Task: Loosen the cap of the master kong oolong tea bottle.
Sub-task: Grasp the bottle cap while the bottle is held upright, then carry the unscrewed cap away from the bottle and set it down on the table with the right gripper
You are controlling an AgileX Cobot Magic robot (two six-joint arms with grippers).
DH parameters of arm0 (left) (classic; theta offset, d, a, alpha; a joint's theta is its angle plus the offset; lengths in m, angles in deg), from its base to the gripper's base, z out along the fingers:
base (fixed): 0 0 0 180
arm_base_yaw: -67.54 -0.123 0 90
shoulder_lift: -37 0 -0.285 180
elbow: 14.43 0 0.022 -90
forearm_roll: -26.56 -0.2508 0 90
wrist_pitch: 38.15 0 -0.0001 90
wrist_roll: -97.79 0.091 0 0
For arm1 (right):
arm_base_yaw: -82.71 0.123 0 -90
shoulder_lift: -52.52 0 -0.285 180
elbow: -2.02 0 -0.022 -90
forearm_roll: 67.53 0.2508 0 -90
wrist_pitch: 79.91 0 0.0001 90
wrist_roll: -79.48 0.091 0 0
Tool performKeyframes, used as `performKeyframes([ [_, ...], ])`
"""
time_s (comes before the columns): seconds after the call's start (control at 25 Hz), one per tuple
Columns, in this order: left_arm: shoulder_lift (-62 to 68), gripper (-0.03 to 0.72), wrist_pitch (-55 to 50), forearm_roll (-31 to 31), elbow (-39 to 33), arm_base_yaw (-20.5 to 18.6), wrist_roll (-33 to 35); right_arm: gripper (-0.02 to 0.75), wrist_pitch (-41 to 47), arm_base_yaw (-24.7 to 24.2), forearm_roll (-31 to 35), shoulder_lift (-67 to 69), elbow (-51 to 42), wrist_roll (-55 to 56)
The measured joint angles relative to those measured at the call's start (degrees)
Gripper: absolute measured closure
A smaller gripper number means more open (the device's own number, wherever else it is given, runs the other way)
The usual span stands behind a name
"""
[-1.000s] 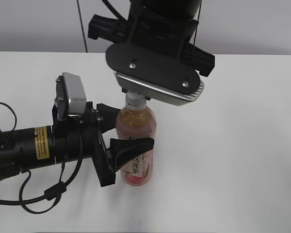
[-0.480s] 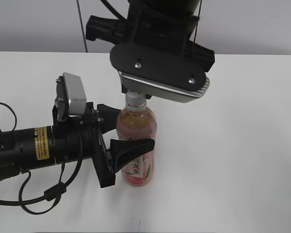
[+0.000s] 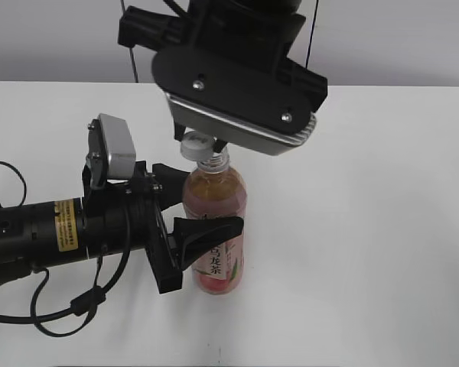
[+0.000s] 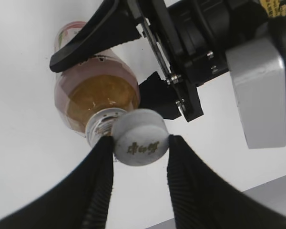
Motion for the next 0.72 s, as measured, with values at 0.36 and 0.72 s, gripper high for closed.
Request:
performKeyframes([
  [0.36,0.0,0.228,0.0,0.06,0.0,0.0,-0.01,0.473,0.0,0.0,-3.39,-0.18,0.1,9.39],
  [0.72,0.0,0.228,0.0,0.06,0.0,0.0,-0.01,0.474,0.0,-7.16,-5.69,-2.11,0.41,29.15],
])
